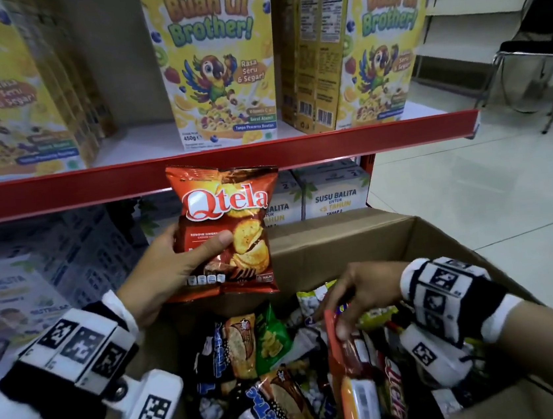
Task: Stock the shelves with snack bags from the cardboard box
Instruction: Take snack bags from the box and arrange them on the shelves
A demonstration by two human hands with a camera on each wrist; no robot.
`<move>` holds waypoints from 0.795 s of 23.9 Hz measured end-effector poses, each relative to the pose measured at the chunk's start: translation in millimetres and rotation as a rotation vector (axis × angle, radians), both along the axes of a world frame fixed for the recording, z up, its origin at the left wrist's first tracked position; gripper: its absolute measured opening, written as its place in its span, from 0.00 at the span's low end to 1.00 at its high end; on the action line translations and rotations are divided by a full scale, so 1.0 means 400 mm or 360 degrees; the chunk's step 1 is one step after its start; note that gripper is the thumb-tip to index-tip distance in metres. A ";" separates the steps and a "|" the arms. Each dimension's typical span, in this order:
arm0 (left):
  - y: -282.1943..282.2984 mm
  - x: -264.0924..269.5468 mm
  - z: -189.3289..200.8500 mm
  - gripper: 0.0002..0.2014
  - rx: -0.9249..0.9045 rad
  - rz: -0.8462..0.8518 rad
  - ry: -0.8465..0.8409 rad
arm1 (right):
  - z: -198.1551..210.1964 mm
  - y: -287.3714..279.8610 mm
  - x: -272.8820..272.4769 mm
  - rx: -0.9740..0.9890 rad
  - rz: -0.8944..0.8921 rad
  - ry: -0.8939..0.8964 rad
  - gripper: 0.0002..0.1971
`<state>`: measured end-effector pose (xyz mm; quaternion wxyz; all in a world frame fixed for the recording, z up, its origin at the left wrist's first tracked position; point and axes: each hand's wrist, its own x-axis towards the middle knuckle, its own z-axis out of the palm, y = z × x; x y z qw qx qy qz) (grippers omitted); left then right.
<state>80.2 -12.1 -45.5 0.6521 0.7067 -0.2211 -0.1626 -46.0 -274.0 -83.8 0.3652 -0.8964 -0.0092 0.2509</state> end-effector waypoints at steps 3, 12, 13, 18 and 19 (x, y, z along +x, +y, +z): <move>0.001 0.003 0.001 0.36 -0.0046 0.0044 0.0043 | 0.088 -0.036 -0.015 0.0470 -0.0227 -0.0194 0.08; -0.018 -0.024 0.012 0.29 -0.0104 0.0165 -0.0021 | 0.152 -0.039 -0.002 0.0877 -0.0556 -0.0560 0.21; -0.017 -0.023 0.013 0.26 -0.0110 0.0161 -0.0013 | 0.169 -0.035 -0.004 0.0926 -0.0581 -0.0616 0.23; -0.017 -0.024 0.020 0.21 -0.0092 0.0098 0.0212 | 0.302 -0.005 -0.010 0.1149 -0.1051 -0.1667 0.08; -0.019 -0.026 0.020 0.22 -0.0076 0.0050 0.0272 | 0.321 0.011 -0.015 0.1166 -0.1094 -0.1904 0.07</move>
